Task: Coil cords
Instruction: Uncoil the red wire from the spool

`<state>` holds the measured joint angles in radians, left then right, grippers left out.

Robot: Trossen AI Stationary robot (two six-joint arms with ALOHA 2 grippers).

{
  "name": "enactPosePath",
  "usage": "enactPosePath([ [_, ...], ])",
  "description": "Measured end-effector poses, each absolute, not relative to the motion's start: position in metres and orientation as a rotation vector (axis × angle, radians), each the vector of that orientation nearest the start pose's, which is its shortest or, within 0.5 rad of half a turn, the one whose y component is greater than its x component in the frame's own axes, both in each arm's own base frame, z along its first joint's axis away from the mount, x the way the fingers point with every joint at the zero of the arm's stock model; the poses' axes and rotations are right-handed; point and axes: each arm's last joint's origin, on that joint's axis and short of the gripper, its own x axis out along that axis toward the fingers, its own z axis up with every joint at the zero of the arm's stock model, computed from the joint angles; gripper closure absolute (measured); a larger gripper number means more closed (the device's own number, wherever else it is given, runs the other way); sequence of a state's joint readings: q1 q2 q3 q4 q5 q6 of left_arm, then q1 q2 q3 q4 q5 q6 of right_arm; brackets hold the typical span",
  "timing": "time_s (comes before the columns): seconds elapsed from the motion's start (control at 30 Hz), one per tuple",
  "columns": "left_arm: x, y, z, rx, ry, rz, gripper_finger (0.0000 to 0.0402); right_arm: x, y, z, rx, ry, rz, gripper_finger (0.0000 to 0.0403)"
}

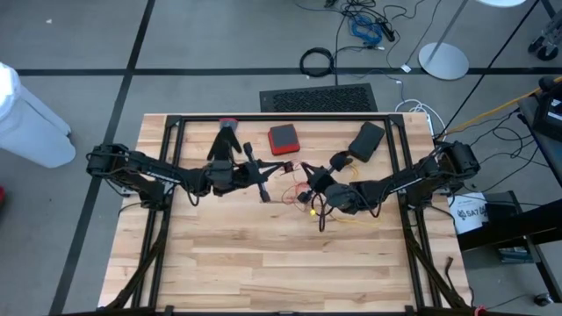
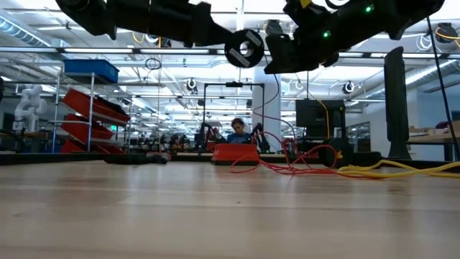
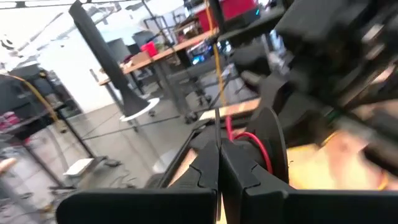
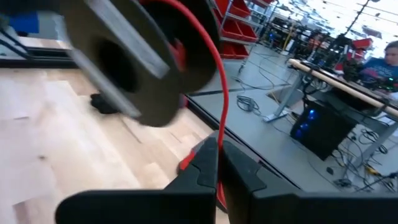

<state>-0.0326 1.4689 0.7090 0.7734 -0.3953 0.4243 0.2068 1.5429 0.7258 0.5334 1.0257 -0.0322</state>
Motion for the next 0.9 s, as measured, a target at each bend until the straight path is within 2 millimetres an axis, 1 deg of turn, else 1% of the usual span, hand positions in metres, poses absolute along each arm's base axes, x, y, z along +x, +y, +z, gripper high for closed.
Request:
enactPosePath([
  [0.13,0.306,0.003,0.241,0.476,0.103,0.404,0.0401,0.301,0.047,0.208,-0.205,0.238,-0.808,0.0402],
  [0.3,0.306,0.004,0.24,0.516,0.13,0.449,0.0401,0.3,0.058,0.212,-0.227,0.216,-0.756,0.0403],
  [0.37,0.305,0.004,0.24,0.522,0.129,0.459,0.0401,0.3,0.061,0.214,-0.235,0.204,-0.713,0.0403],
  [0.47,0.305,0.007,0.241,0.518,0.123,0.473,0.0401,0.303,0.065,0.216,-0.232,0.178,-0.599,0.0403],
  [0.57,0.305,0.01,0.243,0.512,0.105,0.487,0.0401,0.305,0.063,0.216,-0.221,0.172,-0.528,0.0403],
  [0.73,0.305,0.011,0.247,0.498,0.062,0.5,0.0401,0.308,0.056,0.214,-0.18,0.185,-0.462,0.0403],
  [0.9,0.305,0.012,0.251,0.446,0.012,0.489,0.0401,0.309,0.043,0.207,-0.124,0.24,-0.448,0.0403],
])
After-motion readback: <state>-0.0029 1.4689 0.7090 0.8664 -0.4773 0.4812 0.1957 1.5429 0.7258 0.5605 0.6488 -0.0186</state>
